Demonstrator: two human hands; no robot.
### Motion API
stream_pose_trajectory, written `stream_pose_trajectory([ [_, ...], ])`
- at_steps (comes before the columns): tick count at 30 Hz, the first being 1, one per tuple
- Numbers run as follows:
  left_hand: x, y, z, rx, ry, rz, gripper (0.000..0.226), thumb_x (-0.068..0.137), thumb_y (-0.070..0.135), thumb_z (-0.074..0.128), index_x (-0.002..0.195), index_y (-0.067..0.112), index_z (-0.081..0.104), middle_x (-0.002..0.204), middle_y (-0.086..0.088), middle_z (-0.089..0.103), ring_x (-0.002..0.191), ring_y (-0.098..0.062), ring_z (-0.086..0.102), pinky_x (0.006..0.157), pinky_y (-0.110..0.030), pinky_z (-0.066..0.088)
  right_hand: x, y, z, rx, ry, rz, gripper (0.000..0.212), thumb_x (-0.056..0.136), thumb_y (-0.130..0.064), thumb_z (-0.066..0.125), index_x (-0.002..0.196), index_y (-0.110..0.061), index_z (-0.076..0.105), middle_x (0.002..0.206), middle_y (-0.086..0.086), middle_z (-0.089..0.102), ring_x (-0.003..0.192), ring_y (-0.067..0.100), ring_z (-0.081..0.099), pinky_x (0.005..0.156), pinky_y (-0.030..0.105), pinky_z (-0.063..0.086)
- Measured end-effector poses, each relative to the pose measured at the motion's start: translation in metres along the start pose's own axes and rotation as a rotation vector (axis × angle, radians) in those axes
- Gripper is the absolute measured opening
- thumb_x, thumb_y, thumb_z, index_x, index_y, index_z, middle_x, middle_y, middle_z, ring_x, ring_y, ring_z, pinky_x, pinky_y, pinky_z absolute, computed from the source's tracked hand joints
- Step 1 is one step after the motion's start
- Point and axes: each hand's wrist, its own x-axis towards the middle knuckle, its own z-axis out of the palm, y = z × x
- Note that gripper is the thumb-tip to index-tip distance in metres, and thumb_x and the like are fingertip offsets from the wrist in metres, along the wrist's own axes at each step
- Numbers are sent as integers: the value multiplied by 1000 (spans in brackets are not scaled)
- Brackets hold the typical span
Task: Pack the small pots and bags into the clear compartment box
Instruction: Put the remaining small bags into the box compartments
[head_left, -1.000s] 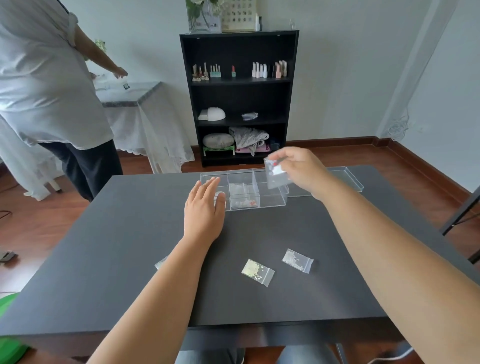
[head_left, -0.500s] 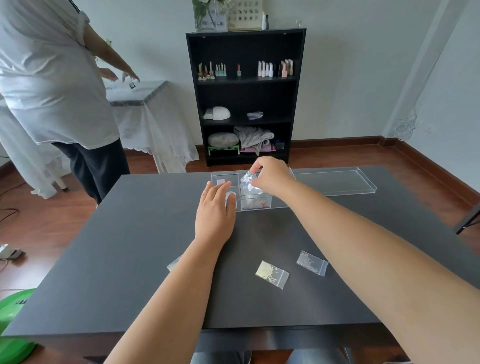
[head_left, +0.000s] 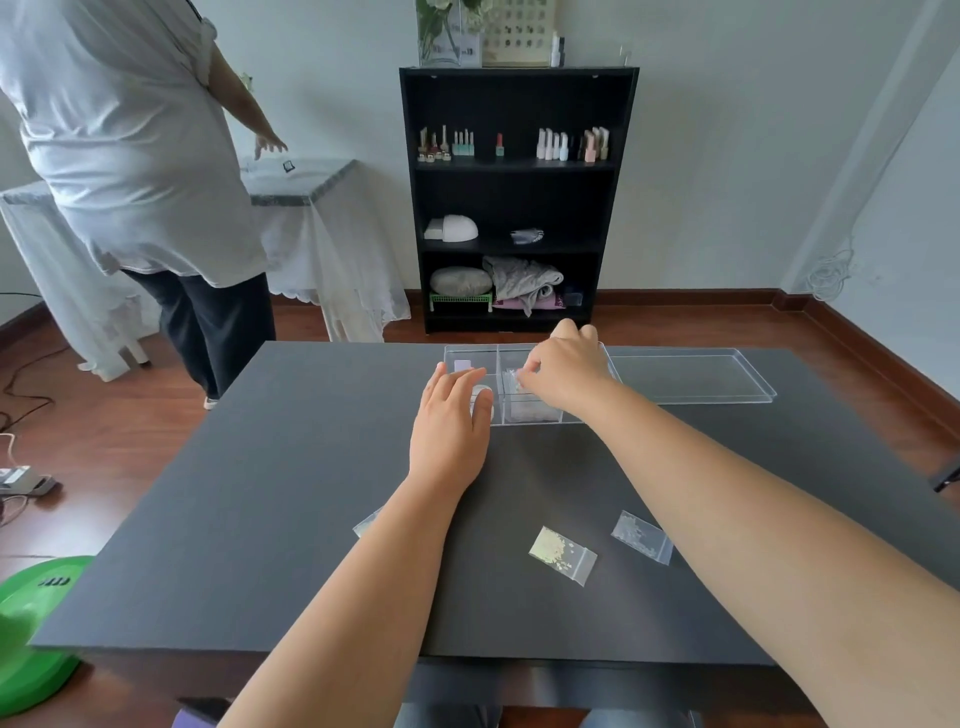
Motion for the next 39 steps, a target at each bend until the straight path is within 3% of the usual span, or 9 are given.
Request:
stream_pose_trajectory([
  [2, -1, 0, 0, -3, 3, 1, 38, 102, 34, 39, 134, 22, 53, 144, 3, 49, 145, -17, 19, 113, -37, 26, -3, 2, 4, -46, 8, -4, 42, 95, -36, 35, 97, -12, 69, 109, 3, 42, 98, 24, 33, 85, 34, 32],
  [5, -1, -1, 1, 1, 6, 6, 38, 102, 35, 39, 134, 22, 53, 144, 3, 49, 145, -17, 19, 112, -38, 26, -7, 4, 7, -17, 19, -8, 43, 94, -35, 27, 105, -7, 57, 104, 0, 36, 94, 21, 30, 83, 32, 25],
  [11, 2, 1, -1, 10, -11, 1, 38, 102, 34, 40, 135, 21, 52, 145, 3, 48, 145, -18, 19, 114, -38, 23, -9, 17, 1, 56, -43, -51, 51, 95, -32, 23, 98, -30, 74, 115, -5, 42, 102, 20, 32, 91, 33, 24],
  [15, 6, 11, -16, -10, 8, 4, 39, 100, 31, 43, 138, 21, 49, 147, 2, 45, 144, -22, 24, 114, -39, 24, -24, 33, -12, 278, 134, -26, 45, 97, -31, 32, 93, -39, 76, 109, -10, 47, 98, 16, 31, 87, 30, 24],
  [20, 8, 12, -60, -2, -51, 16, 35, 95, 32, 52, 129, 23, 58, 127, 3, 59, 115, -18, 54, 92, -31, 41, -59, 65, -26, 358, 256, -28, 22, 92, -20, 55, 101, -27, 74, 108, -5, 47, 106, 20, 40, 89, 25, 26],
  [25, -13, -7, -103, 31, -277, -54, 22, 88, 36, 64, 109, 32, 67, 92, 23, 63, 76, 7, 57, 70, -21, 48, -96, 85, -35, 463, -45, 35, 15, 89, -31, 61, 99, -39, 68, 102, -12, 59, 82, 5, 55, 64, 23, 38],
  [30, -40, -25, -127, 233, -690, -122, 45, 76, 60, 68, 115, 39, 61, 109, 20, 51, 92, 0, 56, 82, -26, 44, -120, 94, -36, 391, -402, 85, 32, 72, -48, 77, 101, -47, 63, 94, -16, 65, 88, 3, 61, 71, 25, 45],
  [34, -53, -27, -138, 307, -763, -120, 59, 70, 62, 72, 122, 42, 52, 111, 18, 42, 96, -5, 52, 87, -29, 44, -129, 97, -39, 257, -482, 75, 53, 60, -49, 84, 107, -50, 59, 106, -21, 52, 92, -3, 54, 70, 24, 43],
  [39, -55, -26, -138, 289, -700, -121, 34, 72, 41, 78, 101, 38, 60, 97, 10, 52, 88, -5, 53, 78, -26, 45, -142, 97, -42, 163, -474, 70, 51, 53, -44, 88, 98, -37, 63, 104, -16, 47, 98, 6, 52, 73, 28, 43],
])
